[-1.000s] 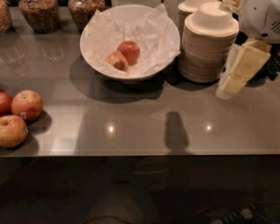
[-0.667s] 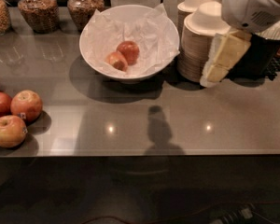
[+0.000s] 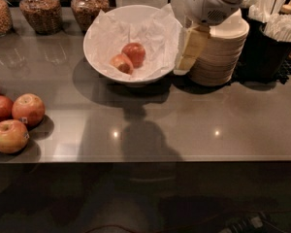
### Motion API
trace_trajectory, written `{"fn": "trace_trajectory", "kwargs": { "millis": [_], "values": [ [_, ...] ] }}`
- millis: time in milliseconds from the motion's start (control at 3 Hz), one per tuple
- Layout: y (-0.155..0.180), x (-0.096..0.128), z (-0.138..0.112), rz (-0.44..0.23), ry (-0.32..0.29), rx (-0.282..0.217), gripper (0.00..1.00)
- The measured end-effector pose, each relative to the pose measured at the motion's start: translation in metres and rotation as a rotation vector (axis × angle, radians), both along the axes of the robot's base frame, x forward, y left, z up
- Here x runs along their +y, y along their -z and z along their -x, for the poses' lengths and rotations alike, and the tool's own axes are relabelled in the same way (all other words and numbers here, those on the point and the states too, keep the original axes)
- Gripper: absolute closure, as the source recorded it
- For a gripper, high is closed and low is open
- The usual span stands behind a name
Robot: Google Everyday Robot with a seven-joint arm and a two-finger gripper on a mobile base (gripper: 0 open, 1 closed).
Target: Pick apple from white bowl
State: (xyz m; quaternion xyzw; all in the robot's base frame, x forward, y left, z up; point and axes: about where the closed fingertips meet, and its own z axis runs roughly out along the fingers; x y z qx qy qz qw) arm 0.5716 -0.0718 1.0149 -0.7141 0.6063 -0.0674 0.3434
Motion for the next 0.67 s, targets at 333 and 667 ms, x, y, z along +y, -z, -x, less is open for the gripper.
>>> {"fn": "trace_trajectory", "kwargs": {
  "millis": [333, 667],
  "values": [
    [0.0066, 0.0181, -0.0352, 0.0, -0.033, -0.068, 0.0],
    [0.0058, 0.0187, -0.0369, -0.002, -0.032, -0.075, 0.0]
  ]
}}
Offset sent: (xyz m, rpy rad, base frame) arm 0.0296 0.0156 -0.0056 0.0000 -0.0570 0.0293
